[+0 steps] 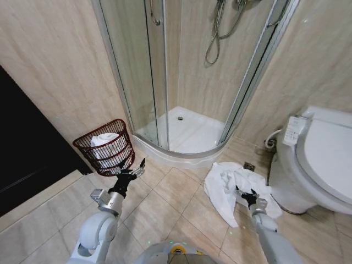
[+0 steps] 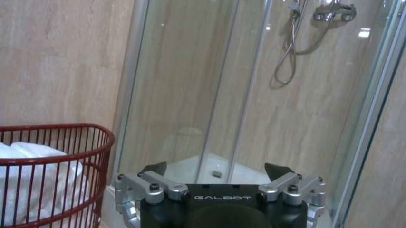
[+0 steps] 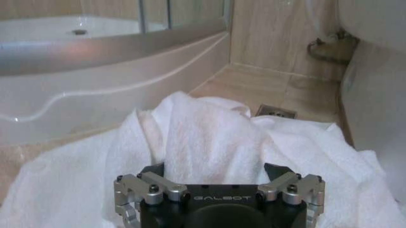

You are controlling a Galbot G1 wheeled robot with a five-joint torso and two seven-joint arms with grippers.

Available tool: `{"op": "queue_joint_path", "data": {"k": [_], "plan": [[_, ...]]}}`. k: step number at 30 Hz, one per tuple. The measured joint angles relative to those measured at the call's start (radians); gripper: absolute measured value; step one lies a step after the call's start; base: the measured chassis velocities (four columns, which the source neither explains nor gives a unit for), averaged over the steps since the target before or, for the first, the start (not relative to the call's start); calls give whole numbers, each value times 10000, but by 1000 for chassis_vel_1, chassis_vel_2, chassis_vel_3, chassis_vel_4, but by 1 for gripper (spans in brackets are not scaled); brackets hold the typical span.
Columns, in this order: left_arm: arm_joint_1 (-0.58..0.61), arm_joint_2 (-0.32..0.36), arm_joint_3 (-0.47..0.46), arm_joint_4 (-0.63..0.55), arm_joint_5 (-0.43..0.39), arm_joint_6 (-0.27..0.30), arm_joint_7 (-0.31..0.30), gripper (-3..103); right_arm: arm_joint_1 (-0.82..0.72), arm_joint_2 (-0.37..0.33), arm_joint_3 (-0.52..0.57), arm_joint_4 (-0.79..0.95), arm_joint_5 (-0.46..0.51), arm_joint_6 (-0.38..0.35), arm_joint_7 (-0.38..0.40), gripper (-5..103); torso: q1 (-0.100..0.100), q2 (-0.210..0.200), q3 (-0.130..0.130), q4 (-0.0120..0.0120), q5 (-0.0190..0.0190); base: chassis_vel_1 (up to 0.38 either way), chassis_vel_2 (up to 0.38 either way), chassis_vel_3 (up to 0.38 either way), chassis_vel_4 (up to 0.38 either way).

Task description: Discard the used towel into the hamper.

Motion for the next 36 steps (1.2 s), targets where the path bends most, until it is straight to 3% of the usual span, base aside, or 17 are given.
{"op": "queue_joint_path", "data": {"k": [2,7,16,20,23,26,27,30,36], "plan": [[0,-1,0,0,1,0,0,100,194,30,-161,-410,-177,222,0,100,0,0,0,1,0,0,0,0,0],[0,0,0,0,0,0,0,100,455,142,-511,-1181,-1061,2082,487,100,0,0,0,0,2,0,0,0,0],[0,0,0,0,0,0,0,100,525,307,-346,-1176,-969,1980,553,100,0,0,0,-1,1,0,0,0,0],[0,0,0,0,0,0,0,100,622,367,14,-1301,-926,1780,207,101,0,0,0,1,0,0,0,0,0],[-1,0,0,0,0,0,0,100,610,343,194,-1309,-853,1569,72,93,0,1,0,0,1,0,0,0,0],[0,0,0,-1,0,0,0,100,465,228,363,-1210,-645,1273,-116,77,0,1,0,0,1,0,0,0,0],[0,0,0,-1,0,0,0,100,465,228,363,-1210,-645,1273,-116,77,0,1,0,0,1,0,0,0,0],[0,0,0,0,1,0,0,100,262,142,502,-1019,-478,956,-467,61,0,1,0,-2,-1,0,0,0,0],[0,0,0,0,0,0,0,100,69,116,428,-648,24,393,-299,44,0,1,0,0,2,0,0,0,0]]}}
